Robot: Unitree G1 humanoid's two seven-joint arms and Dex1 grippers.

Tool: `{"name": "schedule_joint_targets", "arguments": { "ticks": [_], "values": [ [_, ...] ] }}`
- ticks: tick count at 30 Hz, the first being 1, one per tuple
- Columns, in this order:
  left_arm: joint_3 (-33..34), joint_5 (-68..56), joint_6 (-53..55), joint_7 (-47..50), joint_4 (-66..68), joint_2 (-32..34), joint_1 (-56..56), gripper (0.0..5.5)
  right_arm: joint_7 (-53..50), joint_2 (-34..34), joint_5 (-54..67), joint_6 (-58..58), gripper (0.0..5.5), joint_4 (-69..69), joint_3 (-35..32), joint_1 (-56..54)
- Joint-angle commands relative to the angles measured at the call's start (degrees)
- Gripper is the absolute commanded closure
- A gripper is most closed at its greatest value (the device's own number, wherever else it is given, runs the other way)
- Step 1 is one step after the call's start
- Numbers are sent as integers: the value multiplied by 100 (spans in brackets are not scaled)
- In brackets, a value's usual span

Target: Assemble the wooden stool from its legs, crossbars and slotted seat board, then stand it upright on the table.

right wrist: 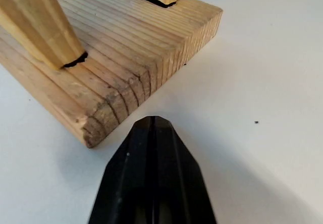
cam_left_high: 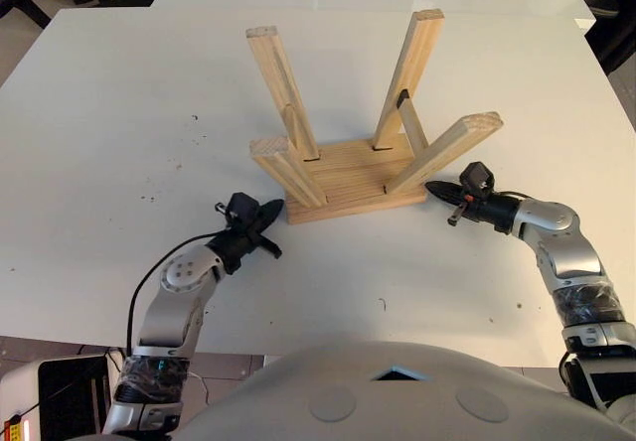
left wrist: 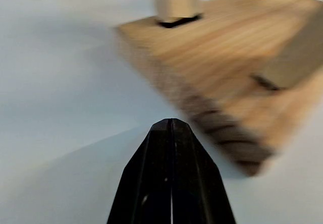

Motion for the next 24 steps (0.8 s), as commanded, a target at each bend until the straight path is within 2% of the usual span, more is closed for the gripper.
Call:
{"name": "schedule_joint_targets", "arguments": {
  "ticks": [1,7,18,24],
  "values": [
    [-131,154,341,-97,63,245,352,548,30,-50,-46,35,550,-157,23,144],
    [36,42,341,-215,43,442,482,548,91,-111,-23,49,550,-308,10,283],
    [-203,-207,421,-603,-362,629,630,548,137,-39,28,383,550,-1160,250,747],
    [-220,-112,263,-640,-280,737,698,548,225,-235,165,609,550,-1728,230,1254]
  ]
}}
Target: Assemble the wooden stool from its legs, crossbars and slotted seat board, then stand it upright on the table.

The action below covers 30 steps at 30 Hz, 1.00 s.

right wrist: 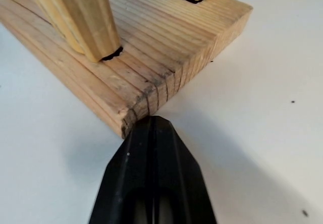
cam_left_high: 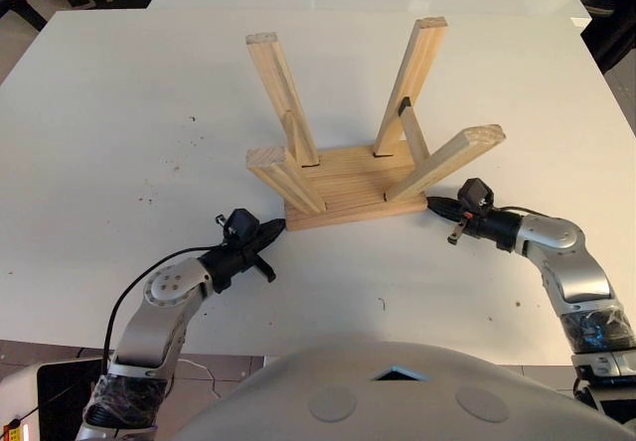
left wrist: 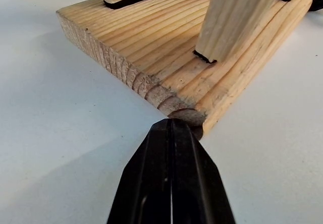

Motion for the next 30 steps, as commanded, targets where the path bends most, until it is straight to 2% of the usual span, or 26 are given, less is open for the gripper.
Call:
{"name": "schedule_joint_targets", "arguments": {
  "ticks": [1,10,16,21,24,30],
  "values": [
    [-276,108,81,-233,135,105,302,548,247,-100,212,225,550,-634,185,541],
    [-276,-159,-117,-537,-232,449,907,548,303,-414,466,467,550,-1450,182,1269],
    [-105,-991,47,-1090,-1519,969,1515,548,1088,-1089,1610,1029,550,-2700,-284,1872],
    [411,-1790,285,-1321,-2618,1354,2229,548,1508,-1568,2284,1272,550,-3598,-816,2452],
    [720,-2090,460,-1350,-2955,1541,2183,548,1658,-1757,2529,1346,550,-3896,-1090,2683],
    [914,-2436,692,-1389,-3267,1651,2127,548,1739,-1868,2578,1322,550,-4038,-1213,2852]
  ]
}}
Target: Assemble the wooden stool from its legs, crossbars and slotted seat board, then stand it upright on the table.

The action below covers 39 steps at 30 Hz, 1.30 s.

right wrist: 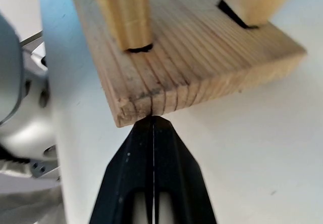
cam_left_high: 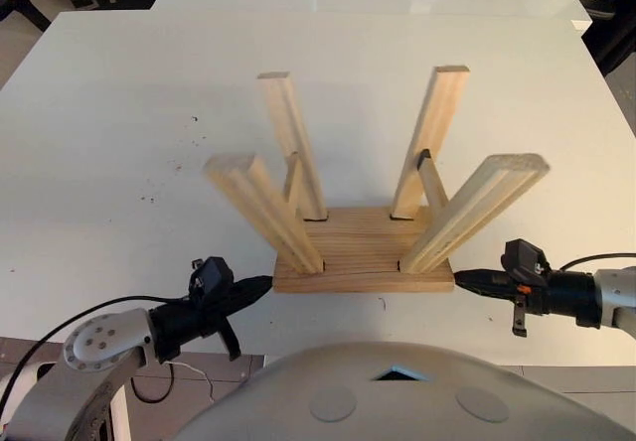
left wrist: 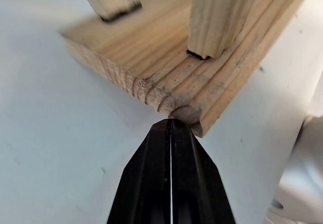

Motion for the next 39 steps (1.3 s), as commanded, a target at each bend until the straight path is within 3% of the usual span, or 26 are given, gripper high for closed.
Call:
{"name": "schedule_joint_targets", "arguments": {
  "ticks": [1,9,13,19,27,34,39],
  "values": [
    [-245,-907,26,-597,-907,3,-81,548,489,205,860,-167,550,-792,163,-5],
    [459,-1582,248,-777,-949,144,-174,548,456,207,1846,334,550,-839,-637,-271],
    [472,-1689,337,-695,-829,170,-553,548,307,231,2391,633,550,-801,-866,-535],
    [332,-1802,571,-457,-489,-36,-1342,548,147,327,2339,932,550,-374,-704,-1168],
    [277,-1456,676,-521,-185,-194,-1330,548,2,555,1893,1072,550,239,-412,-1763],
    [-193,-906,444,-484,594,-419,-1644,548,-244,845,1574,1054,550,620,20,-2139],
    [144,-1063,408,-439,745,-524,-1756,548,-225,845,1615,1062,550,735,-33,-2213]
  ]
}}
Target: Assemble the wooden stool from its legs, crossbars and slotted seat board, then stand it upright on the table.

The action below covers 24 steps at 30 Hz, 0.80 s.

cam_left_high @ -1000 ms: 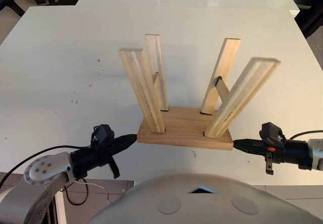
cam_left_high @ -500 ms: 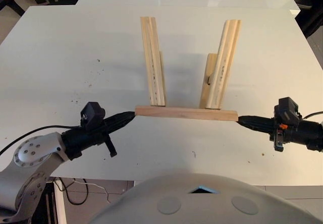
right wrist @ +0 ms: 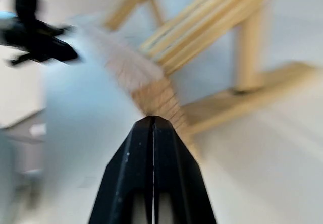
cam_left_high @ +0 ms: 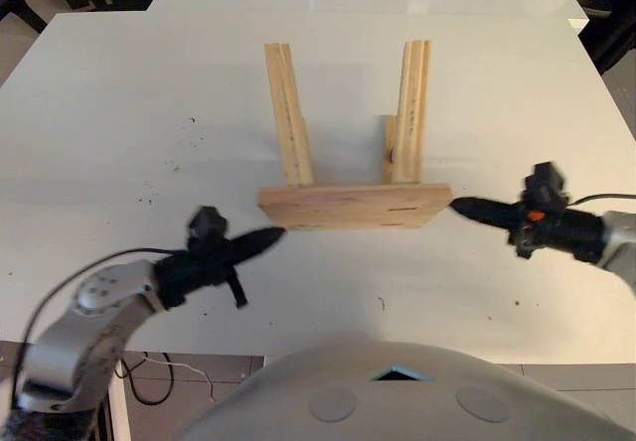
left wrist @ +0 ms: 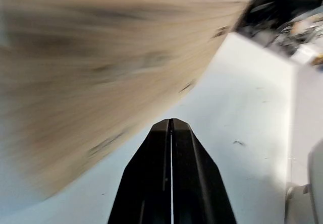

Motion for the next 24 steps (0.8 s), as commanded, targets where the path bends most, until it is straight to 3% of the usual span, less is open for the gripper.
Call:
{"name": "schedule_joint_targets", "arguments": {
  "ticks": [1,7,10,13,17,24],
  "values": [
    [423,-199,21,60,131,-53,-144,548,31,-85,85,-7,550,56,-160,-61],
    [842,-458,193,-14,83,-56,225,548,229,-270,-238,-369,550,845,-605,11],
    [847,-234,128,-195,222,-29,613,548,501,-502,-1020,-1082,550,1217,-309,141],
    [807,481,-244,-309,1093,77,670,550,556,-371,-1404,-1419,507,1124,153,176],
    [689,1323,-734,-406,2068,313,216,491,417,-174,-1650,-1562,448,907,621,166],
    [-128,2519,-1854,-933,3156,605,-1284,375,104,129,-2134,-1744,335,994,1178,24]
  ]
}}
